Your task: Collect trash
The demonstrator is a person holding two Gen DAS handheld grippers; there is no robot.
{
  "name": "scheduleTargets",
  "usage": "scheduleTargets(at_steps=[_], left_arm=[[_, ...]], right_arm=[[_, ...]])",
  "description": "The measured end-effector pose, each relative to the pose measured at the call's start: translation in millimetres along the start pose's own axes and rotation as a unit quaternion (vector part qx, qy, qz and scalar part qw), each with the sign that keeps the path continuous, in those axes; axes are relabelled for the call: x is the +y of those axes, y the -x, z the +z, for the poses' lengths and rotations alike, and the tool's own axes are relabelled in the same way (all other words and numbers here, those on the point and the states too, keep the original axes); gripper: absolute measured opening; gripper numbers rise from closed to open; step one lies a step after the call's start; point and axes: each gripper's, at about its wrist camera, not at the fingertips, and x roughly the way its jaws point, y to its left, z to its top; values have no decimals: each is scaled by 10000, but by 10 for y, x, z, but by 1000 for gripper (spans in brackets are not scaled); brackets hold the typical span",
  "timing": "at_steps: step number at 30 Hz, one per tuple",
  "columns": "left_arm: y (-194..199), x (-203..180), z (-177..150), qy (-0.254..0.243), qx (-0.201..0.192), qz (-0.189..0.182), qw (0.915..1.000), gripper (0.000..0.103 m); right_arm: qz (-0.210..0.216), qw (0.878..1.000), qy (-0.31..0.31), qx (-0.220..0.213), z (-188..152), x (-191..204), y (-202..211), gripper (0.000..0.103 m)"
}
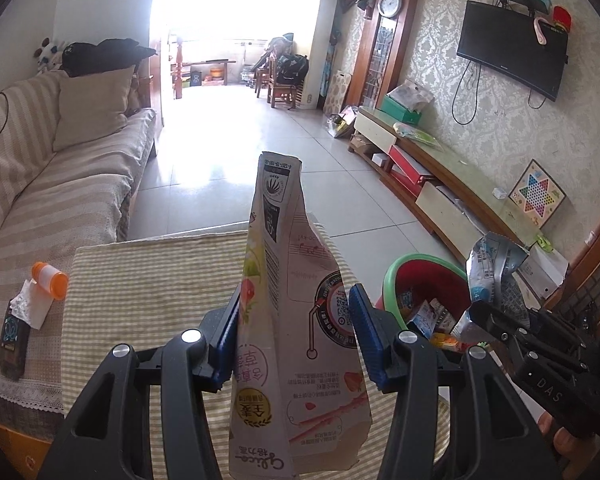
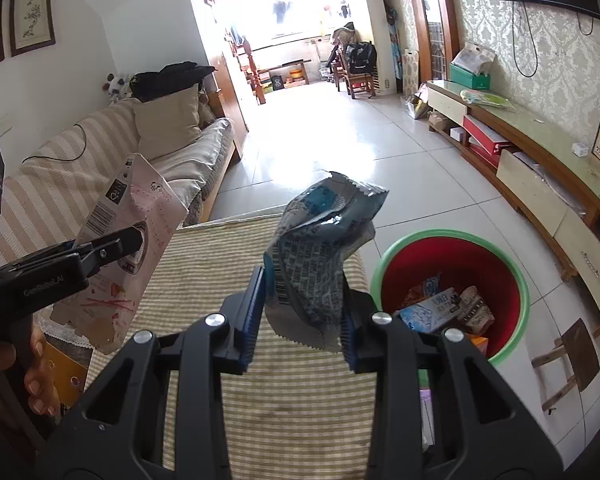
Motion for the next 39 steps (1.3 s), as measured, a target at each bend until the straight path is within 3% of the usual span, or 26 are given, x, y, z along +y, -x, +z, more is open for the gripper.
scheduleTargets(at_steps=[3, 5, 14, 16, 18, 20, 23, 27, 30, 32, 34, 39], left_arm=[[-64, -45, 17, -49, 50, -44, 10000, 48], [-107, -79, 25, -93, 95, -71, 9999, 38], [-279, -230, 5, -208, 261, -184, 9993, 31], [-346, -208, -50, -164, 364, -174, 9990, 36], [-472, -174, -124, -89, 533, -147, 9984, 51], [-640, -113, -216, -24, 766, -29, 9971, 54], [-940, -11, -362, 83, 1187, 20, 9929, 69], [-1428, 96, -536, 91, 1722, 278, 9846, 71], [-1722, 70, -594, -163, 1891, 521, 9804, 73], [-1893, 38, -621, -337, 2068, 569, 9761, 72], [-1988, 63, -655, -293, 2214, 523, 9733, 61], [-1746, 85, -583, 50, 1923, 362, 9807, 52]], right_arm=[[-67, 10000, -58, 0, -17, -86, 10, 33], [-117, 9999, -106, -3, -31, -137, 17, 33], [-334, 9989, -335, 25, -103, -350, 40, 33], [-361, 9986, -388, 41, -113, -410, 38, 33], [-403, 9983, -409, 59, -122, -445, 28, 33], [-417, 9980, -456, 93, -143, -489, 16, 33], [-432, 9977, -501, 132, -163, -520, -4, 33], [-413, 9975, -544, 182, -201, -547, -36, 33], [-386, 9974, -570, 209, -234, -560, -46, 33], [-364, 9973, -595, 244, -260, -565, -55, 33], [-355, 9972, -605, 266, -281, -562, -56, 33], [-353, 9972, -604, 281, -296, -584, -61, 33]])
